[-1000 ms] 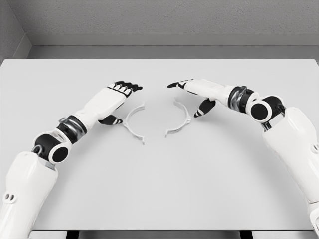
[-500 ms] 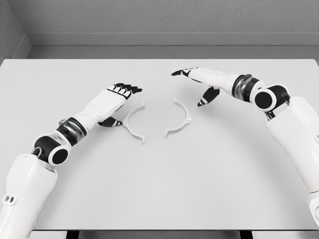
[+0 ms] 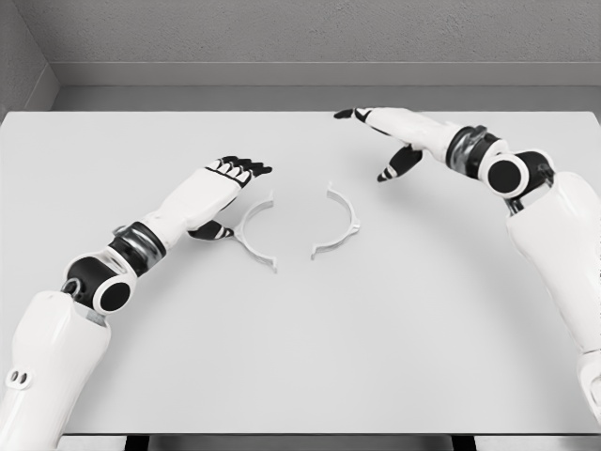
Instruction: Assemble PVC drainage pipe clamps
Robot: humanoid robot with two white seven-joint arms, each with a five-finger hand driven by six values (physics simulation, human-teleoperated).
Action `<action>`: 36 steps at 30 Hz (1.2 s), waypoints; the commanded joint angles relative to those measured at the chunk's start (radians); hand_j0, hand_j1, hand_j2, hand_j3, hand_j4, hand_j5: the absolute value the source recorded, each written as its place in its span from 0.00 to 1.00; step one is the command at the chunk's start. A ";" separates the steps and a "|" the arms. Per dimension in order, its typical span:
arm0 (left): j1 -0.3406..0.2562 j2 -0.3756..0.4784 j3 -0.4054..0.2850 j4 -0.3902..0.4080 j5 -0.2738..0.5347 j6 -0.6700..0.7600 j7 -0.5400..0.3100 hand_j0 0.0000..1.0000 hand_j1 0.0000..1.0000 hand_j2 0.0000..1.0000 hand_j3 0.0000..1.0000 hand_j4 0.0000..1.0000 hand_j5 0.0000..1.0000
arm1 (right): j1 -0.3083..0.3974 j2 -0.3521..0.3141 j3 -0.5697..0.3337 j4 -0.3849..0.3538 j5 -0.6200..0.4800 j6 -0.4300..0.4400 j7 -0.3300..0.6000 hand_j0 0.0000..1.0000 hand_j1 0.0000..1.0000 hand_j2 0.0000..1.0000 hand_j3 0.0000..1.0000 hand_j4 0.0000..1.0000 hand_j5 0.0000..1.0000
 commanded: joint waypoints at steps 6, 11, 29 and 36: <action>0.002 0.000 -0.001 -0.001 0.005 0.001 0.001 1.00 1.00 1.00 1.00 1.00 1.00 | -0.006 0.039 0.006 0.039 -0.002 0.003 -0.003 1.00 1.00 1.00 1.00 1.00 1.00; 0.009 0.001 0.001 -0.007 0.005 0.001 0.001 1.00 1.00 1.00 1.00 1.00 1.00 | -0.006 0.070 0.008 0.045 -0.002 0.004 -0.001 1.00 1.00 1.00 1.00 1.00 1.00; 0.020 0.004 -0.009 -0.023 0.008 0.000 0.001 1.00 1.00 1.00 1.00 1.00 1.00 | -0.012 0.115 0.031 0.064 0.000 0.004 -0.003 1.00 1.00 1.00 1.00 1.00 1.00; 0.023 0.035 0.036 -0.041 0.023 -0.007 0.001 1.00 1.00 1.00 1.00 1.00 1.00 | -0.029 0.133 0.031 0.125 0.003 0.003 -0.004 1.00 1.00 1.00 1.00 1.00 1.00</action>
